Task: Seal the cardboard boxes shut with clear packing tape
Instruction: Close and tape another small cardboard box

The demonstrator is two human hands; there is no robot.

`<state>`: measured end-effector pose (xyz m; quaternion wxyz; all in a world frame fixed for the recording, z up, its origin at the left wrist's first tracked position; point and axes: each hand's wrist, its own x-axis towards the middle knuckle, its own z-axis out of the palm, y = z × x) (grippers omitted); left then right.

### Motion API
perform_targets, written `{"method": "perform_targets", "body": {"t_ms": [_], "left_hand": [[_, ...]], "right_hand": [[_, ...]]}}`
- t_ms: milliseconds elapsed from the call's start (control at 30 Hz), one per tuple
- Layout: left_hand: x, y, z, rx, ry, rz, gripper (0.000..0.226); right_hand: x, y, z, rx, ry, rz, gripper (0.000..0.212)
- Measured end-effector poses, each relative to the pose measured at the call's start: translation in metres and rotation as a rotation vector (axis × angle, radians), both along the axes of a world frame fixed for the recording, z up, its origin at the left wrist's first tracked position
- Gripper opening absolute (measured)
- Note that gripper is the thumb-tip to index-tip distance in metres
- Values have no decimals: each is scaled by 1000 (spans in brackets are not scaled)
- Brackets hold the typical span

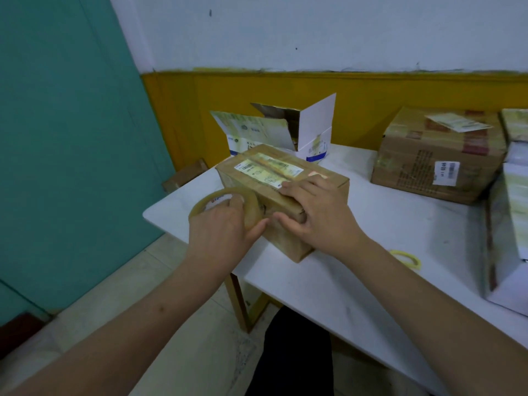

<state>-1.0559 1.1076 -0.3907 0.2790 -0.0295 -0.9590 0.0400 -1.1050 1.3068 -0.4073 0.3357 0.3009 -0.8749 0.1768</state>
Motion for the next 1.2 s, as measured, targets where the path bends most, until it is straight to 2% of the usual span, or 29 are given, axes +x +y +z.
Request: {"method": "perform_targets", "body": {"t_ms": [100, 200, 300, 400, 467, 567, 633, 767, 900, 1067, 1200], "left_hand": [[-5, -4, -7, -12, 2, -65, 65], [-2, 1, -14, 28, 29, -50, 71], [-1, 6, -19, 79, -19, -11, 76], [-2, 0, -21, 98, -29, -84, 76], [-1, -13, -25, 128, -146, -186, 77], [3, -33, -25, 233, -439, -358, 72], [8, -39, -19, 246, -480, -407, 61], [6, -49, 6, -48, -331, -301, 60], [-7, -84, 28, -161, -251, -33, 71], [2, -99, 17, -48, -593, -220, 61], [4, -107, 1, 134, -672, -342, 65]], "right_hand": [[-1, 1, 1, 1, -47, 19, 54], [-2, 0, -1, 3, -64, 15, 53], [0, -2, -1, 8, -67, -14, 50], [1, -4, -1, 25, -90, -52, 50], [1, -5, -1, 32, -99, -57, 50], [1, -4, -1, 33, -105, -52, 49], [3, -4, 0, 55, -104, -44, 48], [7, 3, 4, 105, -112, 33, 46], [8, 9, 9, 150, -135, 79, 49], [7, 13, 9, 124, -159, 106, 52], [7, 13, 8, 98, -148, 134, 50]]}}
